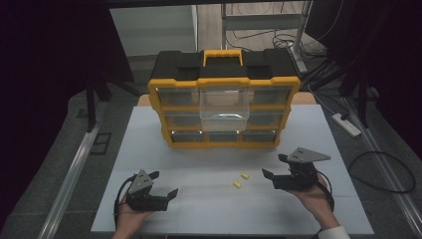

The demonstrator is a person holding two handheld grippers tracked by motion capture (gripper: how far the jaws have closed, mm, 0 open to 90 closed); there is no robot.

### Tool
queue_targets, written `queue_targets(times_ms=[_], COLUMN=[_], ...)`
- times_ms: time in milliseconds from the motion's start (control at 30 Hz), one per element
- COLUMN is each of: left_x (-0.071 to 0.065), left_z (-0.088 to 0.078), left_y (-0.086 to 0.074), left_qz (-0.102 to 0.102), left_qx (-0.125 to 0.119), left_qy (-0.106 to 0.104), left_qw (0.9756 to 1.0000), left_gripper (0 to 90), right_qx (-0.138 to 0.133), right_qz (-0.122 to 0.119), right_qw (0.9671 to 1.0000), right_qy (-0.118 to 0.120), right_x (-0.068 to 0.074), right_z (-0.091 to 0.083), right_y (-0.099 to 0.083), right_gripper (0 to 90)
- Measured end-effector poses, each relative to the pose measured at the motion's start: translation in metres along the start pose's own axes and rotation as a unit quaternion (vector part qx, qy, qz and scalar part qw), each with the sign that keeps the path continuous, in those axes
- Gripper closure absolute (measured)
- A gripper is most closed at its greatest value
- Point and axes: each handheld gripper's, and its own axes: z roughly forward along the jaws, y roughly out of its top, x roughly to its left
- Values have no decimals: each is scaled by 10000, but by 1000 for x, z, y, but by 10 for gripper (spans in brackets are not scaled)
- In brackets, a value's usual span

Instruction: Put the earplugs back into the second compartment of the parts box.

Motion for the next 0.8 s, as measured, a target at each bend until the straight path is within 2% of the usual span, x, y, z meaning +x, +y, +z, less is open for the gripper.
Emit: queue_targets(times_ms=[200, 367, 467, 700, 800], left_x=[-1, -2, -1, -1, -1], left_z=[1, 0, -1, -1, -1], left_y=[-1, -2, -2, -2, -2], left_qz=[6, 34, 23, 32, 51], left_qx=[-4, -18, -34, -22, -9], left_qy=[-59, -8, 4, -17, -26], left_qw=[10000, 10000, 10000, 10000, 10000], left_gripper=[71, 71, 72, 72, 72], right_qx=[19, 209, 173, 482, 732], right_qz=[-29, -93, -38, -207, -223], right_qw=[9999, 9995, 9994, 9978, 9961], right_qy=[121, 200, 286, 414, 449], right_x=[3, 6, 8, 11, 12], right_z=[11, 25, 31, 51, 61], right_y=[12, 19, 19, 18, 14], right_gripper=[210, 211, 219, 224, 221])
